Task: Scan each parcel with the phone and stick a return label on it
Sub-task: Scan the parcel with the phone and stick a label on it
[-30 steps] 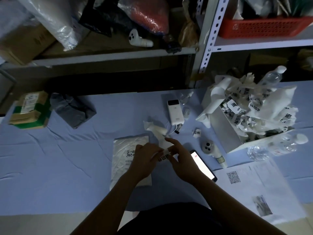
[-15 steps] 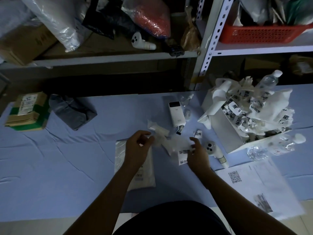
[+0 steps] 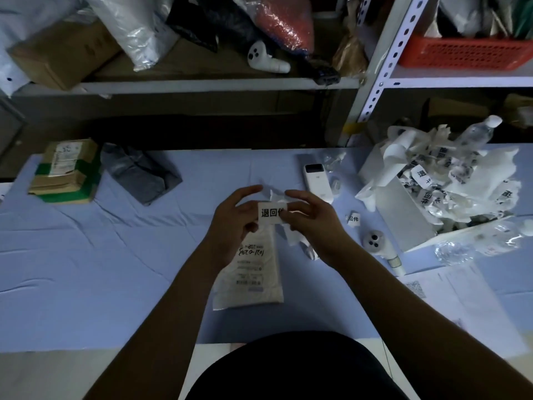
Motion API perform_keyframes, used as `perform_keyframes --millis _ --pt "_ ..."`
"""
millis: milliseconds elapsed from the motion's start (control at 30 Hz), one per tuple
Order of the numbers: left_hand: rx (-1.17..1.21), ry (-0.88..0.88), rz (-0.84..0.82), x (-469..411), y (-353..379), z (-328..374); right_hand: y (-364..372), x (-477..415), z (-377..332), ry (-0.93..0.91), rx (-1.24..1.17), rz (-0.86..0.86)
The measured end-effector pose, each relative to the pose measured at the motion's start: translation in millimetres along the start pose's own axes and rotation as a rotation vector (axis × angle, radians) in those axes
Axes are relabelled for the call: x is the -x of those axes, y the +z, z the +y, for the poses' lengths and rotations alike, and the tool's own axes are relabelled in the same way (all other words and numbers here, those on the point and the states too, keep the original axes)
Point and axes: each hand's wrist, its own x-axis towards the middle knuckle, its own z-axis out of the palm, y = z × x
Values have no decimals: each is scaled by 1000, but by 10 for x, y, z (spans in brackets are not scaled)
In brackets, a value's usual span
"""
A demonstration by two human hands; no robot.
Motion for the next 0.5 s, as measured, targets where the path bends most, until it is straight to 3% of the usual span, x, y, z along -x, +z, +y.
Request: perform_keyframes --millis 100,300,500 --pt "57 -13 48 20 -142 62 138 -5 -16 -34 8 57" --pt "-240 205 185 93 -390 -57 460 14 105 -57 161 187" --pt "-663 347 227 -93 -673 -551 706 -179 596 -17 591 317"
